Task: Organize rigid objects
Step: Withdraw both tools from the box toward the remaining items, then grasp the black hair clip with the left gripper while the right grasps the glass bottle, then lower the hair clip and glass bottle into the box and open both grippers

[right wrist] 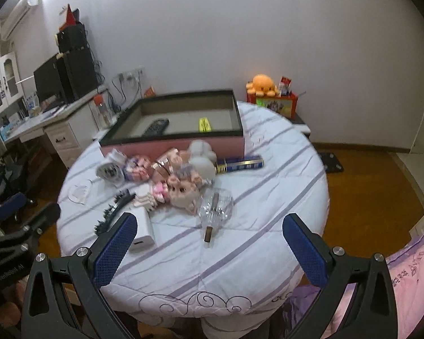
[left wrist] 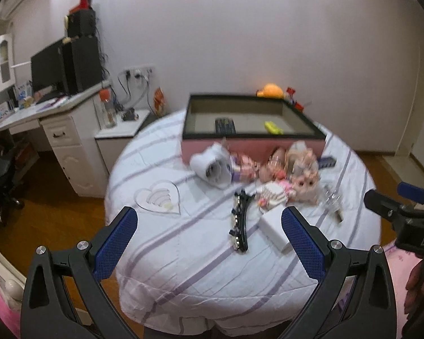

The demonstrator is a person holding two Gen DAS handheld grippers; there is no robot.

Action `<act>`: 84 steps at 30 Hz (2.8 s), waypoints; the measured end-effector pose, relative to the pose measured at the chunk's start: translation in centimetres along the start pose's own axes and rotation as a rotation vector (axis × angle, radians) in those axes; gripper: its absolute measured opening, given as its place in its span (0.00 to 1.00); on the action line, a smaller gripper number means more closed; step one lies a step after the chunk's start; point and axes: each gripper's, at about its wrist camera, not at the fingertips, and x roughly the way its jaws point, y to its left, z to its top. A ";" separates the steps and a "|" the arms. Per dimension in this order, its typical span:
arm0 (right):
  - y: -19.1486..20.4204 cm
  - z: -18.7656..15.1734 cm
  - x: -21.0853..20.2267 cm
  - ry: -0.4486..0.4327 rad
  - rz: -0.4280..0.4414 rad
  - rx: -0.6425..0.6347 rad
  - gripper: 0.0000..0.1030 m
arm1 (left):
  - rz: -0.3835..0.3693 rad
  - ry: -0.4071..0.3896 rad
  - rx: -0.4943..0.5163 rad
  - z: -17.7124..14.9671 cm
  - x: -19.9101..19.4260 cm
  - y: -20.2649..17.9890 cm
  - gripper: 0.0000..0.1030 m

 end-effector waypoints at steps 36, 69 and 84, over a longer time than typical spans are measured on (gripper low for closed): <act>-2.1 -0.2 9.3 0.167 0.024 -0.002 0.48 | -0.184 0.171 0.021 -0.3 9.7 -1.4 0.19; 3.2 18.9 10.9 -0.016 0.192 -0.105 0.48 | -0.206 -0.025 0.015 18.5 12.4 -0.8 0.19; 2.4 21.2 26.8 0.281 0.172 -0.145 0.48 | -0.186 0.173 0.032 20.8 26.7 -2.0 0.19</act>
